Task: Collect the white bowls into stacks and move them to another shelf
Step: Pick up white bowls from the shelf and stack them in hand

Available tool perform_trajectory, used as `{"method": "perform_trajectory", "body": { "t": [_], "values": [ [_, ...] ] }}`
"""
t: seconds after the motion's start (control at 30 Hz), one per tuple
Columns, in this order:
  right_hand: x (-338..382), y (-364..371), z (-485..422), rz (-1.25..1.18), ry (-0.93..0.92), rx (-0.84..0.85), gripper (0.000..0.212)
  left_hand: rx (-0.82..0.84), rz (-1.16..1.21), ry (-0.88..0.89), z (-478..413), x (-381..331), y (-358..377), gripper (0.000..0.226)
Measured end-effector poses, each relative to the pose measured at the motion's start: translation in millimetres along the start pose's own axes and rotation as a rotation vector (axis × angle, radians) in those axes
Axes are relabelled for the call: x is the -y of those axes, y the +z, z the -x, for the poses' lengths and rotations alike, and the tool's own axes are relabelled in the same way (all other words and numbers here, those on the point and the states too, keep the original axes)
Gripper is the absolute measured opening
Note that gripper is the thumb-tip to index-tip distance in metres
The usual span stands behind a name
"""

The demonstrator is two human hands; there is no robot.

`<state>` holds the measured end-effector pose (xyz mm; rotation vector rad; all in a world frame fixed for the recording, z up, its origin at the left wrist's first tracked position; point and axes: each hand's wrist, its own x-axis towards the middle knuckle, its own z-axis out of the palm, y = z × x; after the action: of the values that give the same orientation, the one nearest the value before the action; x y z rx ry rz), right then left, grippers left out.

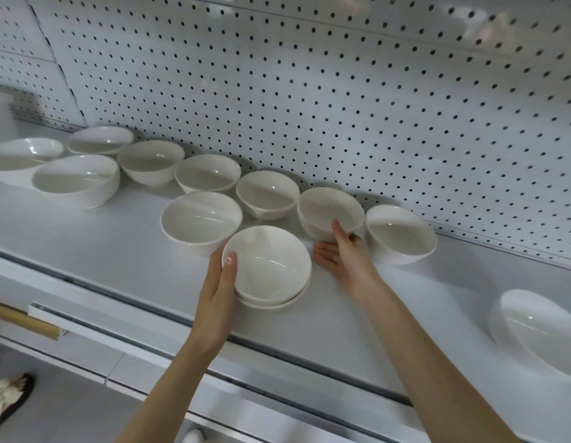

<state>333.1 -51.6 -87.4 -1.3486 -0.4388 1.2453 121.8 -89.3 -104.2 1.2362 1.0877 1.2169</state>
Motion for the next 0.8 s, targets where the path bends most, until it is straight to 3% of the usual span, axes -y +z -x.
{"method": "perform_trajectory", "body": {
  "t": [0.27,0.43,0.63,0.8],
  "values": [
    [-4,0,-9,-0.04,-0.025,-0.002,0.044,0.003,0.028,-0.013,0,1,1,0.047],
    [-5,0,-4,-0.076,-0.061,0.006,0.029,0.019,0.018,-0.015,-1,0,1,0.038],
    [10,3,13,-0.086,-0.151,0.098,0.017,0.006,0.002,0.022,0,1,0,0.037],
    [39,2,37,-0.001,-0.197,0.191,0.016,-0.106,-0.039,0.114,-1,1,-1,0.04]
  ]
}}
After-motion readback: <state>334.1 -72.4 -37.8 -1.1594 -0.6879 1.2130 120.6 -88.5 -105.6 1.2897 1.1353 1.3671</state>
